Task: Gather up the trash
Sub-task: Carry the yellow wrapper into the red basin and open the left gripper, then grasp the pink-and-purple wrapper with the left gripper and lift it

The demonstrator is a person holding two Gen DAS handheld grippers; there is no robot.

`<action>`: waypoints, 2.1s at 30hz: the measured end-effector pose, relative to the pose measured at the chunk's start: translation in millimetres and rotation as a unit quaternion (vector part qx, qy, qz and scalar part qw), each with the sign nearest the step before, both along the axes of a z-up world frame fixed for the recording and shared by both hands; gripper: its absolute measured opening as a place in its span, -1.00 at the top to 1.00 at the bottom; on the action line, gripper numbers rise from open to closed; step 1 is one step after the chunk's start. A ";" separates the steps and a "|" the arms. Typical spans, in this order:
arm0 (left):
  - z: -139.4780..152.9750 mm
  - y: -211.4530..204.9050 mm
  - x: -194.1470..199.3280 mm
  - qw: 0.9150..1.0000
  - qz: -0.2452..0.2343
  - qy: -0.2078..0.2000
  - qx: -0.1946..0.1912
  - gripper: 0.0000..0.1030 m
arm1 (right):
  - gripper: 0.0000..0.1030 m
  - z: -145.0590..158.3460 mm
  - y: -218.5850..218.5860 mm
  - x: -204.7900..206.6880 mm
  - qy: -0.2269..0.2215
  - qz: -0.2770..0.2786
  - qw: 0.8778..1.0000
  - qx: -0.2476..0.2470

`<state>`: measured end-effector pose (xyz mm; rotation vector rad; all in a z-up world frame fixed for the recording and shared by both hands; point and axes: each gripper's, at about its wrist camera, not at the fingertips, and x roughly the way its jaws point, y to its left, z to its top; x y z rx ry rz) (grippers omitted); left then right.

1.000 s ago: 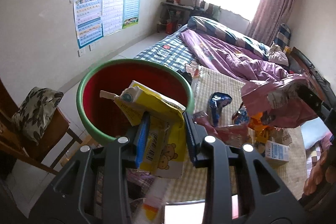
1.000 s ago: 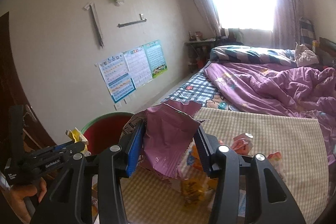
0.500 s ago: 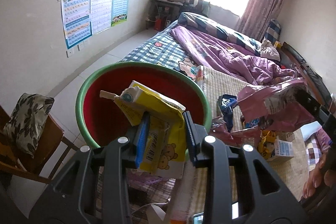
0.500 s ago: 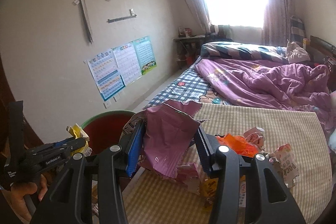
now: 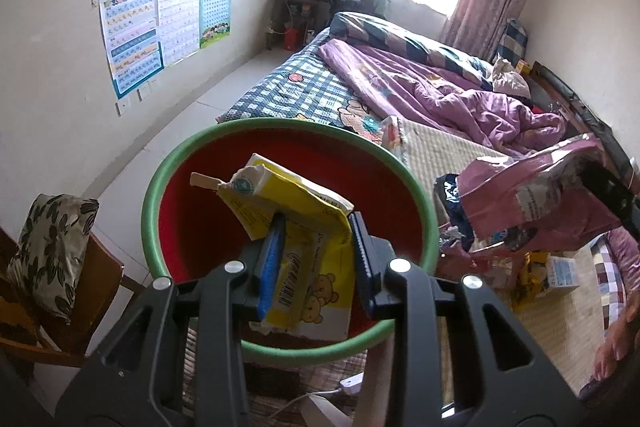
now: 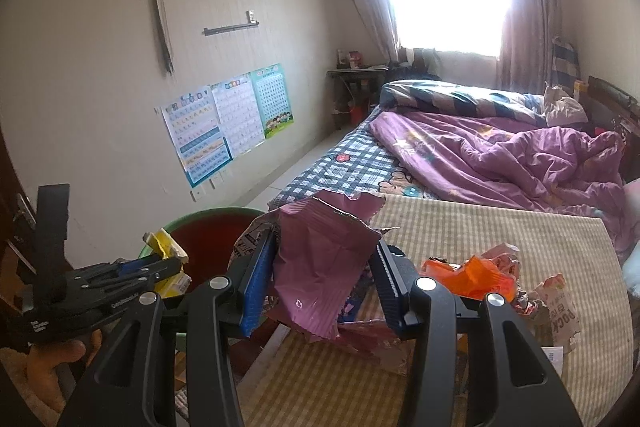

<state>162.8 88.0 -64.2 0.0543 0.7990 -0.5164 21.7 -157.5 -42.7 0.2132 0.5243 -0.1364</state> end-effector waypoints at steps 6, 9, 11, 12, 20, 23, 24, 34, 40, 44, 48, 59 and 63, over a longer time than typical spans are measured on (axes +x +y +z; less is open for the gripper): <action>-7.5 2.2 9.8 1.000 -0.007 0.009 0.000 0.39 | 0.09 0.1 10.9 11.3 0.002 0.000 1.000 -0.019; -11.0 4.0 14.9 1.000 -0.008 0.013 -0.001 0.39 | 0.09 -3.3 19.1 20.9 0.006 0.005 0.999 -0.035; -14.0 4.2 18.4 1.000 -0.008 0.016 0.001 0.39 | 0.09 -4.7 25.6 26.7 0.010 0.007 0.999 -0.041; -15.3 3.9 19.6 1.000 -0.009 0.018 0.002 0.39 | 0.09 -5.8 28.2 30.0 0.011 0.008 0.999 -0.043; -28.0 7.5 27.8 0.999 -0.007 0.033 0.014 0.39 | 0.08 -17.4 46.6 54.0 0.031 0.030 0.997 -0.058; -30.8 10.2 30.5 0.999 -0.005 0.036 0.016 0.39 | 0.08 -21.9 53.8 60.9 0.039 0.040 0.996 -0.062; -31.6 11.1 31.5 0.999 -0.004 0.036 0.016 0.39 | 0.08 -23.6 55.0 62.2 0.041 0.043 0.996 -0.063; -39.1 15.7 39.1 0.999 0.005 0.046 0.016 0.37 | 0.08 -31.7 63.6 75.9 0.056 0.060 0.995 -0.065; -39.1 17.5 41.7 0.999 0.014 0.046 0.009 0.11 | 0.08 -31.2 67.9 76.2 0.056 0.065 0.993 -0.078; -37.9 18.1 40.8 0.999 0.018 0.039 0.009 -0.24 | 0.08 -34.0 69.1 77.3 0.063 0.070 0.993 -0.073; -34.2 21.1 37.2 0.999 0.024 0.031 0.007 -0.35 | -0.27 -32.7 71.1 75.4 0.054 0.078 0.993 -0.071; -21.4 20.7 22.0 0.999 0.030 0.021 -0.004 -0.37 | -0.34 -16.0 41.0 50.1 0.031 0.058 0.996 -0.055; -17.2 17.5 10.5 0.999 0.029 0.021 -0.009 -0.37 | -0.34 -10.9 19.4 33.5 0.027 0.040 0.998 -0.047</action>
